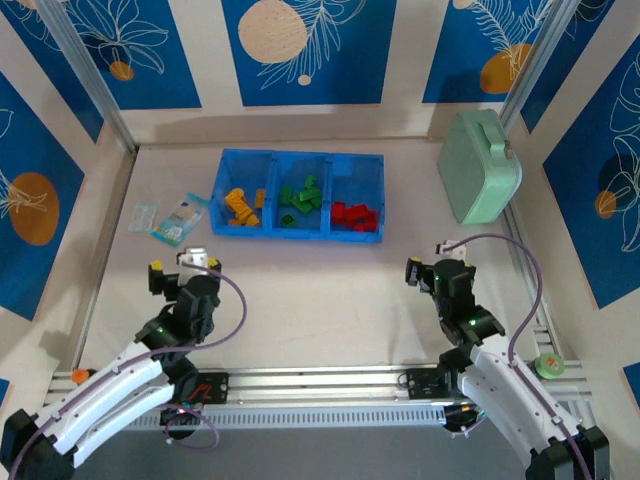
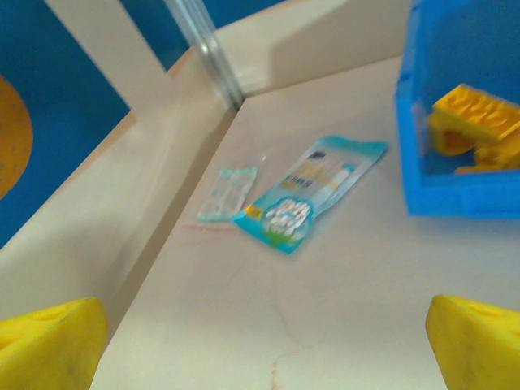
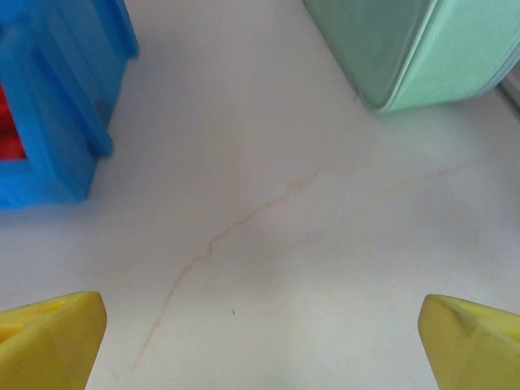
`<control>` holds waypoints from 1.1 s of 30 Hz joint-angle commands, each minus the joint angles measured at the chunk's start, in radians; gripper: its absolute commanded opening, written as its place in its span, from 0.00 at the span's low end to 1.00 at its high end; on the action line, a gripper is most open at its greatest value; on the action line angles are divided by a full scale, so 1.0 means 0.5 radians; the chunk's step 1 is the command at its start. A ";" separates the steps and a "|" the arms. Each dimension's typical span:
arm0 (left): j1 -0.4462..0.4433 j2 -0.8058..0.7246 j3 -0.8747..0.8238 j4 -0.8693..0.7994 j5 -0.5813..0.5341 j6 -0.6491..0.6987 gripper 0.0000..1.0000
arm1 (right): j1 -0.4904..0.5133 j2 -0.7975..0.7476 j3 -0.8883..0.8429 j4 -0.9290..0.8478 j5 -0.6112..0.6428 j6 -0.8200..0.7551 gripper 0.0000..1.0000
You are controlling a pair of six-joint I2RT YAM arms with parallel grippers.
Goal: Sort the legos into containers by color
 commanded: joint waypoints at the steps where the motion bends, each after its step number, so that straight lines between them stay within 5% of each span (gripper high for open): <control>1: 0.065 0.062 -0.103 0.153 -0.004 -0.061 1.00 | -0.011 -0.041 -0.054 0.065 0.020 0.034 0.99; 6: 0.152 0.303 -0.126 0.414 0.116 -0.025 1.00 | -0.086 -0.027 -0.087 0.199 -0.015 -0.002 0.99; 13: 0.553 0.629 -0.086 0.772 0.467 -0.067 1.00 | -0.354 0.299 -0.048 0.493 -0.222 0.004 0.99; 24: 0.735 0.878 -0.304 1.763 0.665 0.115 1.00 | -0.499 0.953 -0.028 1.409 -0.348 -0.128 0.99; 33: 0.845 1.178 -0.441 2.440 0.797 0.103 1.00 | -0.508 1.170 -0.234 2.196 -0.283 -0.200 1.00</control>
